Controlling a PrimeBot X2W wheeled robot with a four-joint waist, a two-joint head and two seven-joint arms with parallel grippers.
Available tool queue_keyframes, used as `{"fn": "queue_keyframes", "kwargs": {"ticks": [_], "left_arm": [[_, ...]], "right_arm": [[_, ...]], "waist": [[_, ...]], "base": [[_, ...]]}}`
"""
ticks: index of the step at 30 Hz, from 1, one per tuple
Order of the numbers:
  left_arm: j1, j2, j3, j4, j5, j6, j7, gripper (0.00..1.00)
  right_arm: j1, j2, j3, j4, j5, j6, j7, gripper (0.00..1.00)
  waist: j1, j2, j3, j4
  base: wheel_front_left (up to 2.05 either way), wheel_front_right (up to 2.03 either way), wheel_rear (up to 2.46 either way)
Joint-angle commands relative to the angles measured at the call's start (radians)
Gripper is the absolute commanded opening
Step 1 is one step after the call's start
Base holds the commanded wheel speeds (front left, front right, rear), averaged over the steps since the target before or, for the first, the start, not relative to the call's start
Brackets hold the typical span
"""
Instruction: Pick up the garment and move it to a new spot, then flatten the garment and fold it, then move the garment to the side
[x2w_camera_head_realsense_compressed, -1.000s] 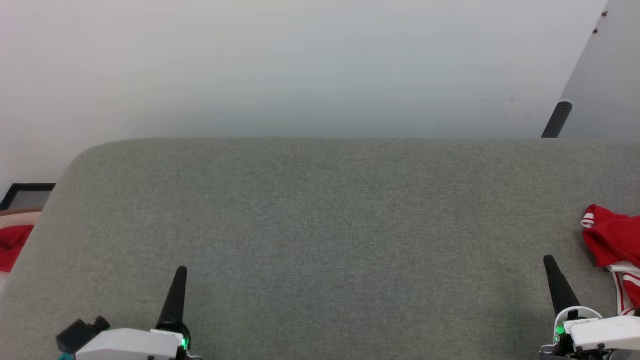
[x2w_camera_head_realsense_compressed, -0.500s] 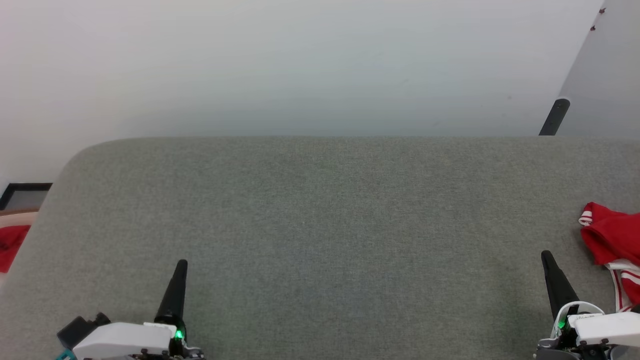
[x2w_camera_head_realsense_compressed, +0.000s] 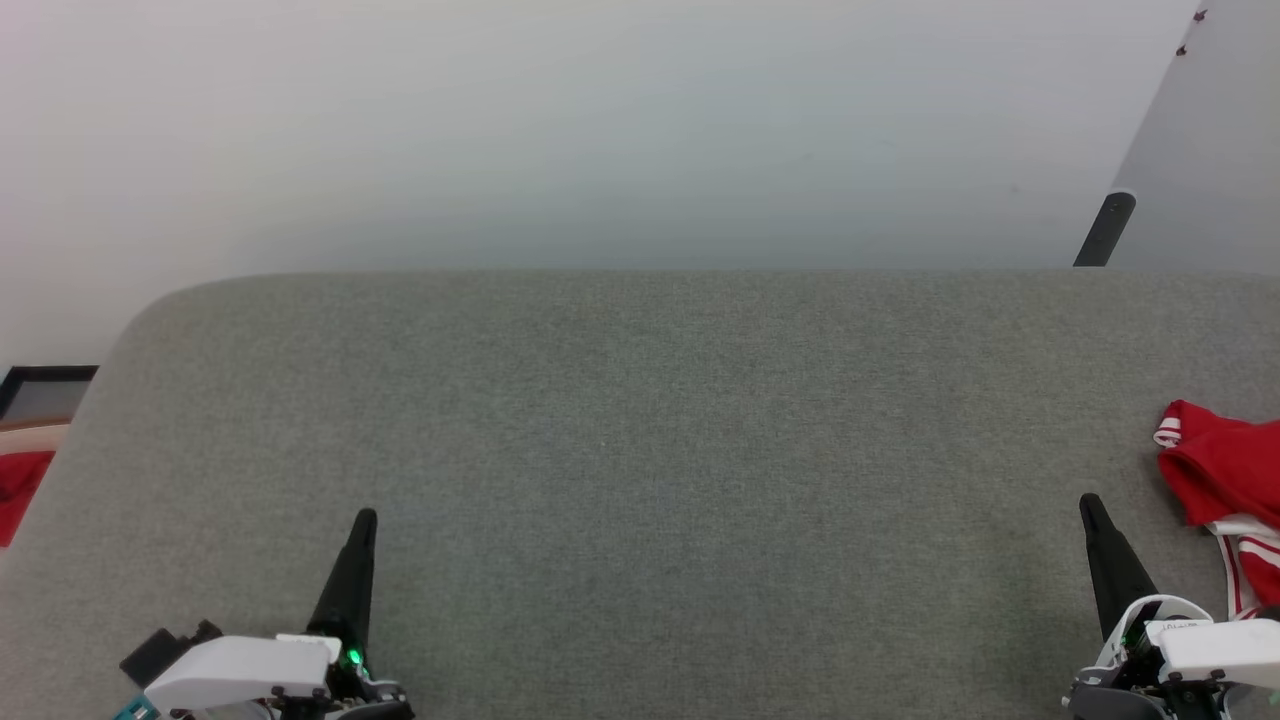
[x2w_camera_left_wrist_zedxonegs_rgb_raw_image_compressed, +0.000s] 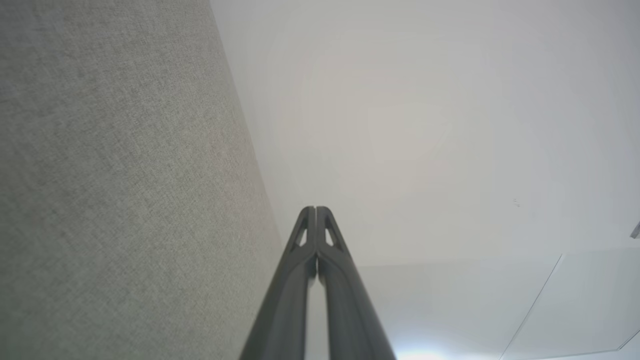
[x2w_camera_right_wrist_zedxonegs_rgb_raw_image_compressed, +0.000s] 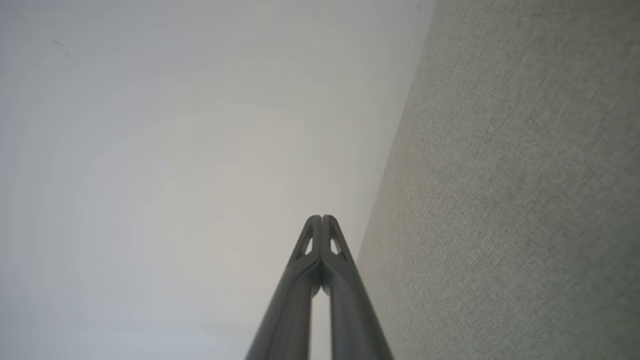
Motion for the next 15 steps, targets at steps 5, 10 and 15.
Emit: {"fn": "queue_keyframes", "kwargs": {"ticks": [5,10,15], "left_arm": [[-0.023,-0.004,0.008,0.005,-0.053,-0.003,0.016,0.00],[-0.026,-0.006,0.011,0.010,-0.079,-0.003,0.023,0.00],[-0.033,-0.008,0.015,0.015,-0.107,-0.003,0.033,0.00]], "right_arm": [[-0.018,0.005,-0.004,0.005,0.048,0.000,0.010,0.00],[-0.022,0.007,-0.005,0.009,0.072,0.000,0.014,0.00],[-0.029,0.010,-0.006,0.013,0.098,0.000,0.020,0.00]], "waist": [[0.0000,0.0000,0.002,-0.003],[0.0000,0.0000,0.004,-0.004],[0.0000,0.0000,0.005,-0.006]], "base": [[0.00,0.00,0.00],[0.00,0.00,0.00],[0.00,0.00,0.00]]}}
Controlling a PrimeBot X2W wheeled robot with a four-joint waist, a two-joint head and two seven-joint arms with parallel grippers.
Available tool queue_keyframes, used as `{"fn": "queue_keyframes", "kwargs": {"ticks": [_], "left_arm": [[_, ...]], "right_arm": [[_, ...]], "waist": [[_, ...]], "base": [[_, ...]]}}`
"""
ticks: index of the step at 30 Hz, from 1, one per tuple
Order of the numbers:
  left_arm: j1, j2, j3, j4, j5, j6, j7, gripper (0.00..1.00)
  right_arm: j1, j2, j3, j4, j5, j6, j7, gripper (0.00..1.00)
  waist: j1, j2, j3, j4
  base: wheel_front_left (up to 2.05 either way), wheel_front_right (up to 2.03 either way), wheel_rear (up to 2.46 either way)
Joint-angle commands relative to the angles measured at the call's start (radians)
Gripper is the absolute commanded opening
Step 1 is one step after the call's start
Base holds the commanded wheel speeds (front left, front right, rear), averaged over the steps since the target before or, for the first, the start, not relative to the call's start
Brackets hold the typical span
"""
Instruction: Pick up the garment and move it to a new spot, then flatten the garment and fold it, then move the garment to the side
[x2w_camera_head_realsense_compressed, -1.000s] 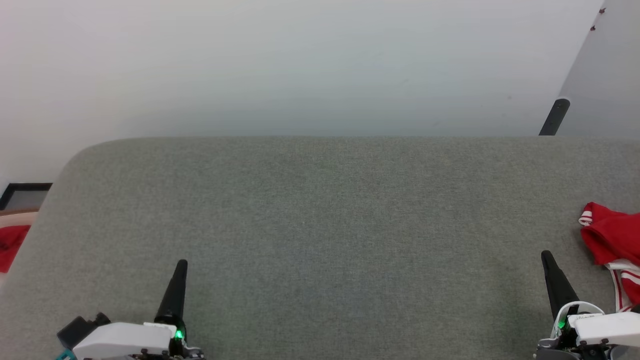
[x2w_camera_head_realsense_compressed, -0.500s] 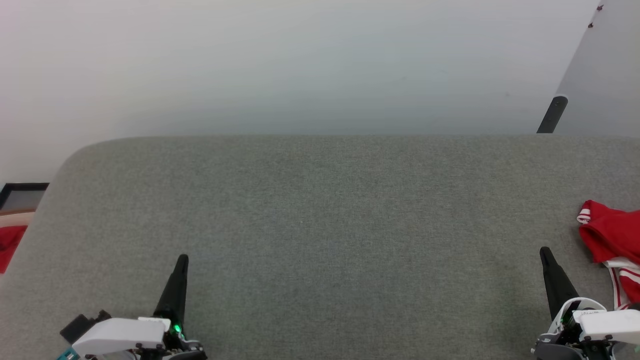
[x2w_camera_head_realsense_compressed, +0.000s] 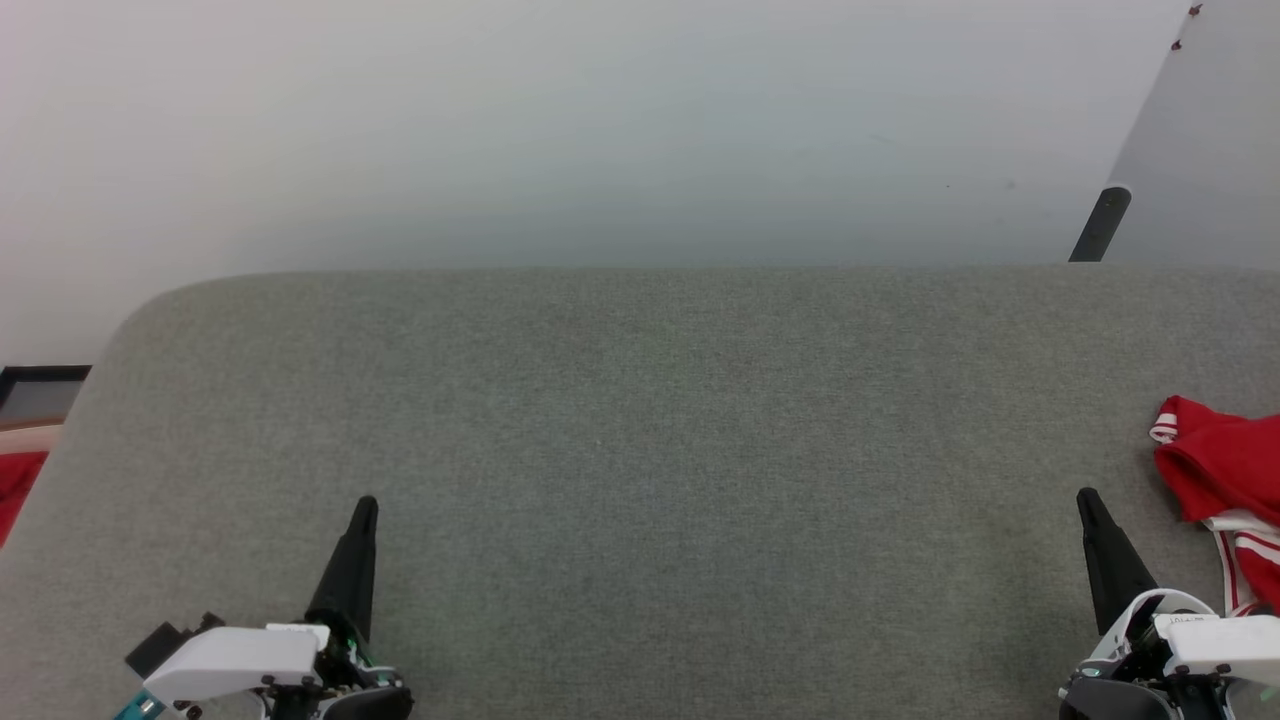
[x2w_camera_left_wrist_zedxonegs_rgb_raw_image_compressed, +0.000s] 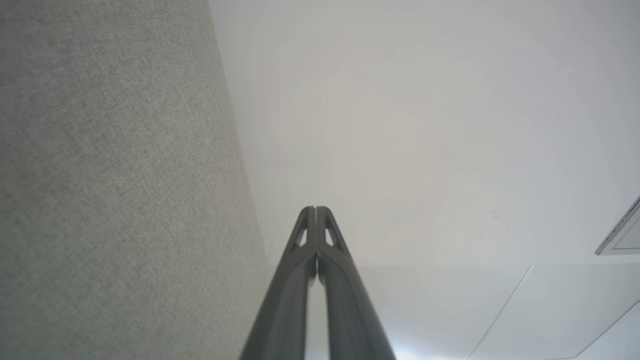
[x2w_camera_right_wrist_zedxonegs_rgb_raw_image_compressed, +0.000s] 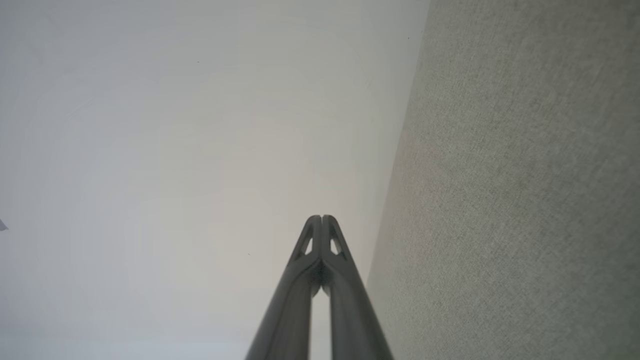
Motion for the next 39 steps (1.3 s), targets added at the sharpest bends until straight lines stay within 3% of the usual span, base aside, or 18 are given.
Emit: {"fn": "queue_keyframes", "kwargs": {"ticks": [1,39], "left_arm": [[-0.011,-0.003,0.003,0.003,-0.016,-0.003,0.004,0.00],[-0.012,-0.009,0.013,0.003,-0.001,-0.003,0.011,0.00]], "right_arm": [[-0.018,0.005,-0.002,0.002,0.016,0.000,0.005,0.00],[-0.012,0.004,-0.001,0.001,0.013,0.000,0.004,0.00]], "waist": [[0.0000,-0.0001,0.000,-0.001],[0.0000,-0.0001,0.000,-0.001]], "base": [[0.00,0.00,0.00],[0.00,0.00,0.00]]}}
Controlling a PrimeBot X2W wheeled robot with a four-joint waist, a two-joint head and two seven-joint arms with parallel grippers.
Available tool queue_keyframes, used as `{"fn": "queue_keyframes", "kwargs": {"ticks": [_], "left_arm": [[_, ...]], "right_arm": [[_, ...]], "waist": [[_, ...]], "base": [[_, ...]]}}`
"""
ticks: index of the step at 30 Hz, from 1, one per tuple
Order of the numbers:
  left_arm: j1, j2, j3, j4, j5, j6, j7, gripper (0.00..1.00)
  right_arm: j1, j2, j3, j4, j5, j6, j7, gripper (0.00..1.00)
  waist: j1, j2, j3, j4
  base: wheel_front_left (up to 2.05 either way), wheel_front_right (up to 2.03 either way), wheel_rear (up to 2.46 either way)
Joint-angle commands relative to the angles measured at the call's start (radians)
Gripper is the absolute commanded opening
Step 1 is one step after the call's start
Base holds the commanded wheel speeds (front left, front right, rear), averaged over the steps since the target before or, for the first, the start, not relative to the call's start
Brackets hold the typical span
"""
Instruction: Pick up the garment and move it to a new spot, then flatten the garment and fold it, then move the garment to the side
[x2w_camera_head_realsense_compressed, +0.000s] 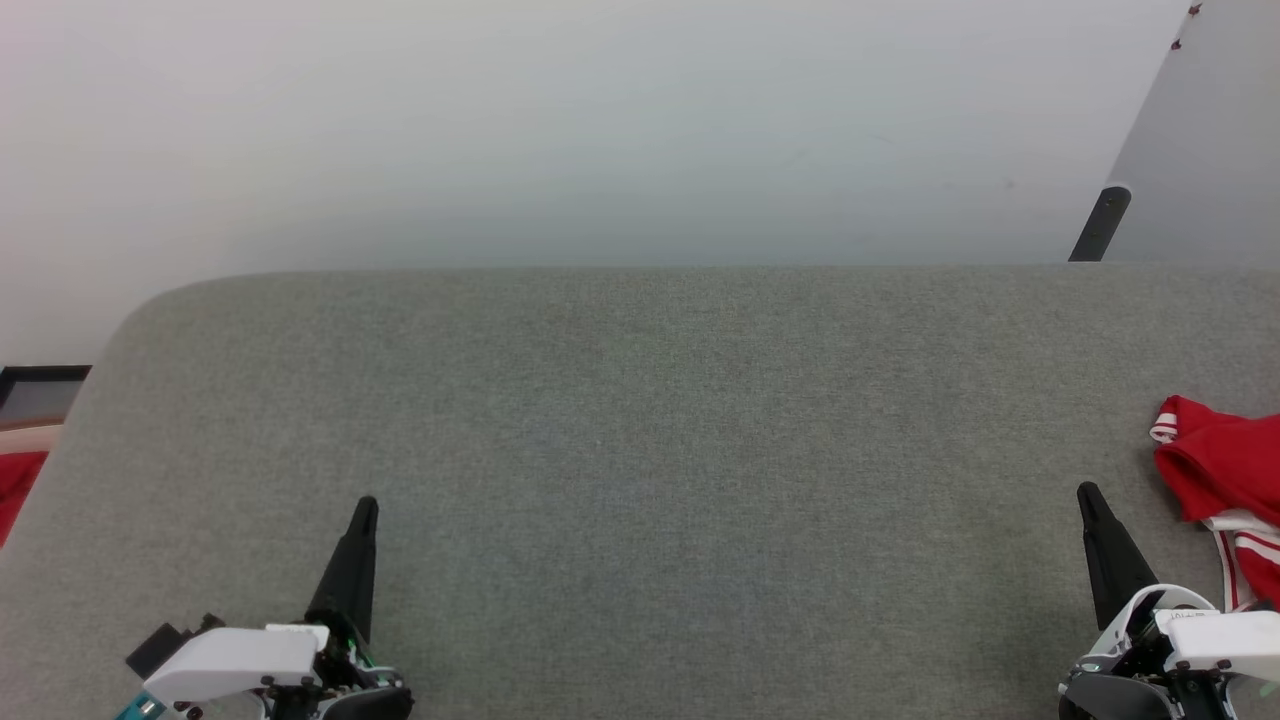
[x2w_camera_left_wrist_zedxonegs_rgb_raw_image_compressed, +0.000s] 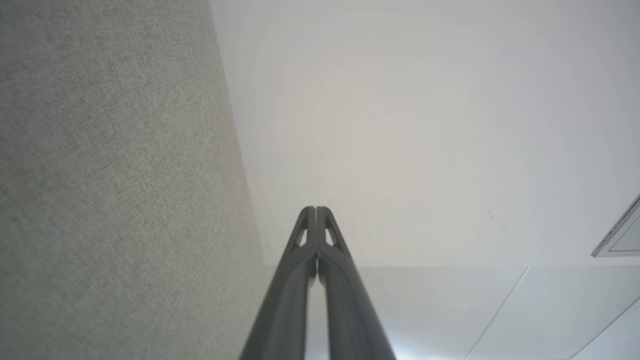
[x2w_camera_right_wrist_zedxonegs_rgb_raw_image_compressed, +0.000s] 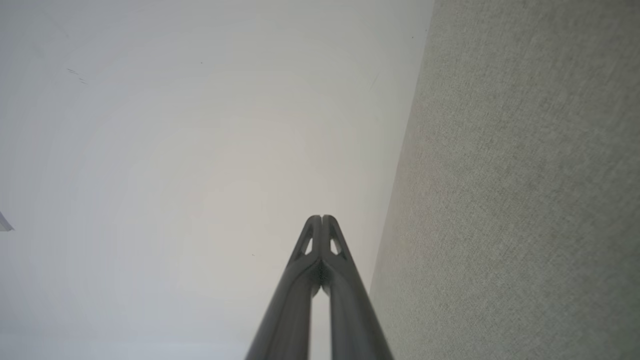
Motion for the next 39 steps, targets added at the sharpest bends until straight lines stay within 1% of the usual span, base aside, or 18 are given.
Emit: {"fn": "queue_keyframes", "kwargs": {"ticks": [1,39], "left_arm": [[-0.010,-0.002,0.003,0.001,0.004,-0.003,0.000,0.00],[-0.011,-0.006,0.009,0.001,0.008,-0.003,0.007,0.00]], "right_arm": [[-0.003,0.003,0.000,0.000,0.005,0.000,0.001,0.00],[-0.003,0.003,0.000,0.000,0.005,0.000,0.001,0.00]], "waist": [[0.0000,0.0000,0.000,0.000],[0.0000,0.0000,0.000,0.000]], "base": [[0.00,0.00,0.00],[0.00,0.00,0.00]]}}
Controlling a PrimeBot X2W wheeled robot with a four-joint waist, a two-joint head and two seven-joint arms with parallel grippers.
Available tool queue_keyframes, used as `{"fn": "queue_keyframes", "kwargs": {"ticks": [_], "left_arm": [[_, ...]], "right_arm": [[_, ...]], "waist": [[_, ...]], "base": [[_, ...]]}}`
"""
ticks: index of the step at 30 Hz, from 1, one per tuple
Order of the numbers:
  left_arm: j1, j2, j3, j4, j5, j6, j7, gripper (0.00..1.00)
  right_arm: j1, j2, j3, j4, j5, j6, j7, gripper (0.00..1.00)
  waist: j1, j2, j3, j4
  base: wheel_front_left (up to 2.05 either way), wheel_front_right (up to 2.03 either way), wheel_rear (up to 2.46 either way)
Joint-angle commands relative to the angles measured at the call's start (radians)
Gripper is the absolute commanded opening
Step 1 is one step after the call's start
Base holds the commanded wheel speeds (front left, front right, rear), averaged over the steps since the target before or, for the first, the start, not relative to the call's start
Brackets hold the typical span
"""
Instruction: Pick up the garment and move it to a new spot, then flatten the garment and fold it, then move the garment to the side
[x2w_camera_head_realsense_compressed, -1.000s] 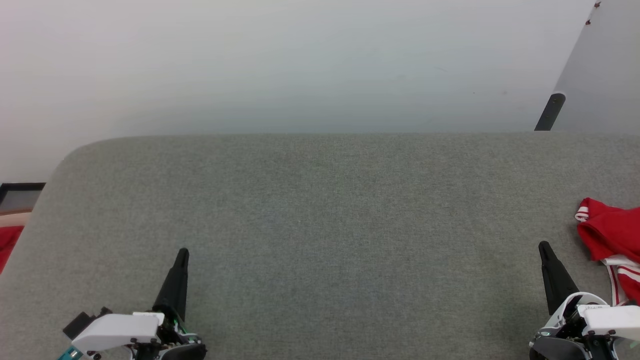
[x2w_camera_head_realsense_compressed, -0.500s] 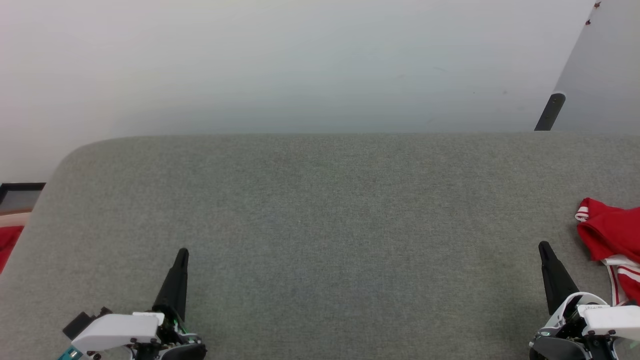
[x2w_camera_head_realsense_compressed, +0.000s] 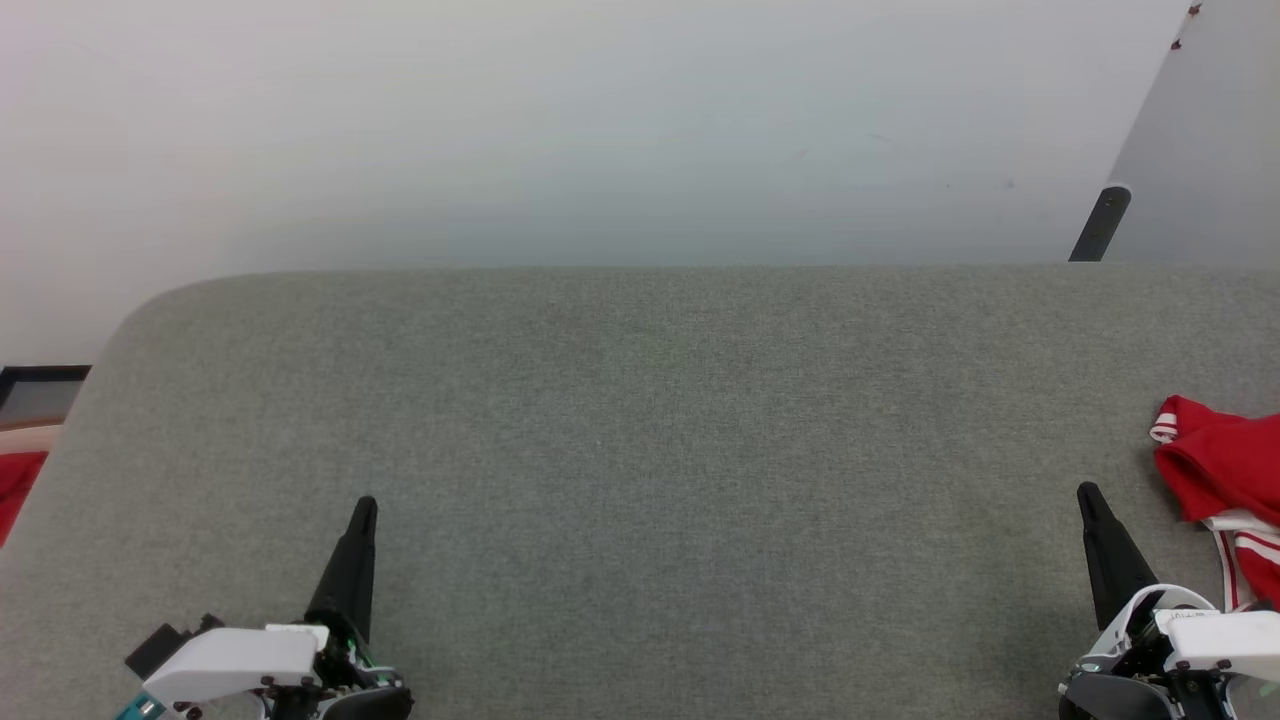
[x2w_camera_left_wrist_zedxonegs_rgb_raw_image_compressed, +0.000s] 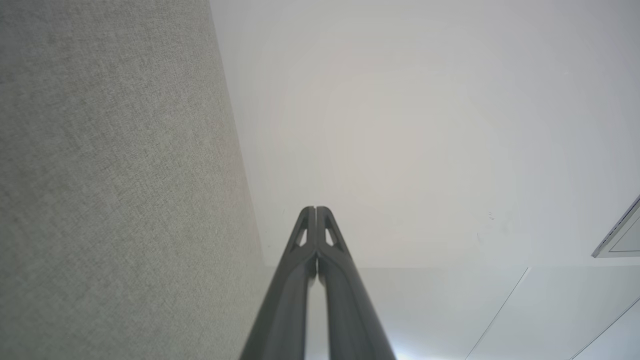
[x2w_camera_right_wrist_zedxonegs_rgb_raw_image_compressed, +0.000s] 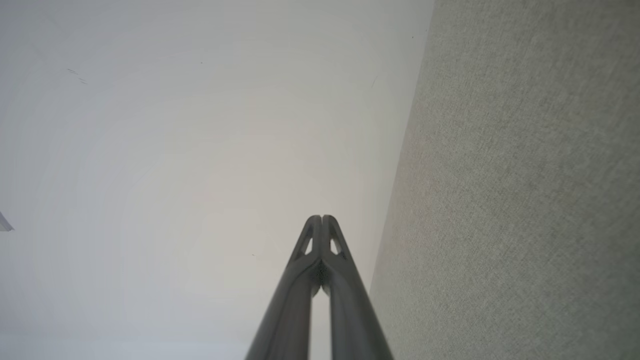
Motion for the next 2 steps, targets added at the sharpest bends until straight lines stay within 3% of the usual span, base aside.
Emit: {"fn": "queue_keyframes", "kwargs": {"ticks": [1,2], "left_arm": [[-0.010,-0.001,0.003,0.001,0.002,-0.003,0.005,0.00],[-0.010,-0.001,0.003,0.001,0.002,-0.003,0.005,0.00]], "right_arm": [[-0.003,0.003,0.000,0.000,0.005,0.000,0.001,0.00],[-0.003,0.003,0.000,0.000,0.005,0.000,0.001,0.00]], "waist": [[0.0000,0.0000,0.000,0.000],[0.0000,0.0000,0.000,0.000]], "base": [[0.00,0.00,0.00],[0.00,0.00,0.00]]}}
